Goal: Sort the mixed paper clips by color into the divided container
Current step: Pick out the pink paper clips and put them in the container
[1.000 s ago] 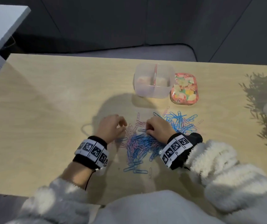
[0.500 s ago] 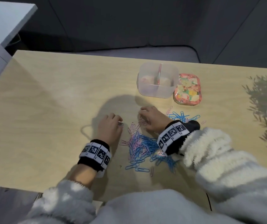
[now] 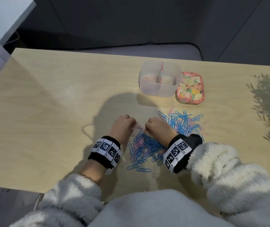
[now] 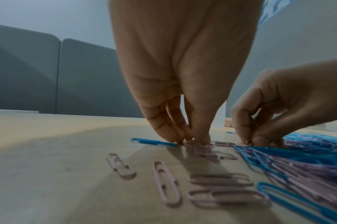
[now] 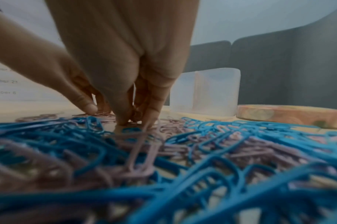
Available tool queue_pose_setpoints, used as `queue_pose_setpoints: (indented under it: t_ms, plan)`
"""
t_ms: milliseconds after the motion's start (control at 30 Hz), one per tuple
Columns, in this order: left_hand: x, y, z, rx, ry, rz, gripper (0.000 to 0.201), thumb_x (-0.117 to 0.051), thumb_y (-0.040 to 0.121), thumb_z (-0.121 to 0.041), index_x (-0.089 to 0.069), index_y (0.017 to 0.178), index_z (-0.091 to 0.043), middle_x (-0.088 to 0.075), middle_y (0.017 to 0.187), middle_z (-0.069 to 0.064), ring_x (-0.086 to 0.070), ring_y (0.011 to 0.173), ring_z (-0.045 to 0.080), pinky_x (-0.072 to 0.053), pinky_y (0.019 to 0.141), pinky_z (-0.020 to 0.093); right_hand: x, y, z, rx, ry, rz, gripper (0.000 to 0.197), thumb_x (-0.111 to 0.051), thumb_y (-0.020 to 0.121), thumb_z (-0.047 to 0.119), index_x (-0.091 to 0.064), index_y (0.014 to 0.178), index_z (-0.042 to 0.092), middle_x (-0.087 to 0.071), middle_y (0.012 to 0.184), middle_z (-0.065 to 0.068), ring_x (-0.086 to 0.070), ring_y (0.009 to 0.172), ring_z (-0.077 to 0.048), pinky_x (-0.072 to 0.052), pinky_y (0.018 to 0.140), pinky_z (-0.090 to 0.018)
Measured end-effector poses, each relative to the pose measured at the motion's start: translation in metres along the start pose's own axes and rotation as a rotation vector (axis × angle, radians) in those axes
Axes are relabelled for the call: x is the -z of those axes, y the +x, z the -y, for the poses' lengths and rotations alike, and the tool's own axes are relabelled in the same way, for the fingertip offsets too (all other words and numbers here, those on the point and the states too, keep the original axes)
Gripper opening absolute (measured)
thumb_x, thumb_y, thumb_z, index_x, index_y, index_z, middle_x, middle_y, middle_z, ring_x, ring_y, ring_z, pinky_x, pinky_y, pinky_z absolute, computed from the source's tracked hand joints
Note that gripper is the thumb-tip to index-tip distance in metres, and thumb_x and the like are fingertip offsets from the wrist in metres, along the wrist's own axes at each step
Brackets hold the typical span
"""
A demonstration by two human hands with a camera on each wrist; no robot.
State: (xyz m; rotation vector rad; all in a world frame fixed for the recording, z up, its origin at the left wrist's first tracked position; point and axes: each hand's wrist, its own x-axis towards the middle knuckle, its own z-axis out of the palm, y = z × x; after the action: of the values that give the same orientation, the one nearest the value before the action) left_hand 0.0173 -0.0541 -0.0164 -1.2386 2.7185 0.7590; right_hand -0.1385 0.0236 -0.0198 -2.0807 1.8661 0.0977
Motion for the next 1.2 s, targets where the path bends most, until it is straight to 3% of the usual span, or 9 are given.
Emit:
queue_pose_setpoints:
  t_ms: [100, 167, 333, 467, 633, 767, 933, 1033, 1200]
  plan:
    - [-0.001, 0.001, -0.002, -0.014, 0.007, 0.019, 0.036, -0.064, 0.082, -0.022, -0.056, 0.115, -0.009, -0.055, 0.112, 0.011, -0.049, 0.104, 0.027, -0.041, 0.087, 0.036, 0.002, 0.002, 0.0, -0.027, 0.036, 0.023, 0.016, -0.046, 0.089, 0.001, -0.052, 0.104, 0.004, -0.054, 0.11, -0.013, -0.048, 0.107, -0.029, -0.044, 0.082, -0.038]
    - [-0.002, 0.002, -0.004, -0.017, 0.005, 0.009, 0.033, -0.064, 0.083, -0.022, -0.057, 0.112, -0.009, -0.056, 0.111, 0.01, -0.05, 0.103, 0.025, -0.04, 0.086, 0.034, 0.017, 0.005, -0.003, -0.109, 0.266, -0.015, 0.013, -0.047, 0.09, 0.004, -0.056, 0.098, 0.003, -0.058, 0.107, -0.014, -0.052, 0.102, -0.027, -0.041, 0.083, -0.033]
    - [0.0, 0.007, -0.01, 0.019, -0.029, 0.012, 0.016, -0.058, 0.086, -0.015, -0.059, 0.101, -0.009, -0.057, 0.106, 0.009, -0.054, 0.098, 0.024, -0.04, 0.082, 0.03, 0.086, 0.031, -0.026, -0.263, 0.701, -0.356, 0.012, -0.052, 0.09, 0.007, -0.061, 0.083, 0.009, -0.059, 0.077, 0.003, -0.054, 0.074, -0.014, -0.046, 0.072, -0.025]
    - [-0.002, 0.012, -0.017, 0.011, -0.071, -0.021, 0.008, -0.053, 0.086, -0.006, -0.057, 0.093, -0.008, -0.056, 0.101, 0.009, -0.054, 0.093, 0.025, -0.04, 0.078, 0.03, 0.126, 0.071, -0.051, -0.398, 0.81, -0.622, 0.015, -0.055, 0.082, 0.001, -0.064, 0.072, 0.009, -0.059, 0.069, -0.001, -0.051, 0.057, -0.009, -0.049, 0.072, -0.033]
    - [0.002, 0.018, -0.022, 0.015, -0.09, 0.009, 0.011, -0.05, 0.083, -0.002, -0.056, 0.091, -0.006, -0.061, 0.098, 0.011, -0.056, 0.091, 0.028, -0.041, 0.075, 0.032, 0.128, 0.095, -0.06, -0.447, 0.76, -0.491, 0.016, -0.054, 0.088, 0.006, -0.07, 0.089, 0.002, -0.068, 0.092, -0.013, -0.057, 0.077, -0.02, -0.052, 0.081, -0.036]
    - [0.026, 0.027, -0.029, 0.015, -0.22, -0.033, 0.01, -0.052, 0.087, -0.004, -0.059, 0.094, -0.004, -0.066, 0.098, 0.012, -0.059, 0.091, 0.026, -0.042, 0.076, 0.031, 0.12, 0.08, -0.059, -0.437, 0.74, -0.589, 0.025, -0.048, 0.087, 0.002, -0.07, 0.099, 0.003, -0.07, 0.105, -0.014, -0.064, 0.096, -0.027, -0.05, 0.094, -0.042]
    - [0.077, 0.063, -0.046, -0.088, -0.356, -0.34, 0.007, -0.058, 0.085, -0.006, -0.064, 0.088, -0.008, -0.062, 0.082, -0.001, -0.052, 0.073, 0.013, -0.033, 0.066, 0.016, 0.09, 0.023, -0.041, -0.405, 0.756, -0.668, 0.021, -0.05, 0.087, 0.004, -0.069, 0.096, 0.005, -0.071, 0.095, -0.011, -0.062, 0.085, -0.02, -0.052, 0.083, -0.034]
    - [0.097, 0.09, -0.06, -0.08, -0.405, -0.431, 0.008, -0.058, 0.083, -0.008, -0.065, 0.087, -0.008, -0.06, 0.077, 0.001, -0.051, 0.072, 0.017, -0.042, 0.071, 0.028, 0.062, -0.002, -0.034, -0.419, 0.786, -0.582, 0.02, -0.05, 0.089, 0.005, -0.07, 0.094, 0.006, -0.071, 0.091, -0.009, -0.063, 0.081, -0.02, -0.054, 0.08, -0.035]
    - [0.087, 0.118, -0.062, -0.053, -0.257, -0.262, 0.028, -0.043, 0.093, -0.013, -0.062, 0.113, -0.008, -0.067, 0.112, 0.015, -0.058, 0.107, 0.03, -0.044, 0.09, 0.033, 0.037, -0.016, -0.028, -0.388, 0.766, -0.456, 0.023, -0.051, 0.085, 0.001, -0.071, 0.093, 0.007, -0.074, 0.091, -0.012, -0.068, 0.086, -0.024, -0.054, 0.085, -0.039]
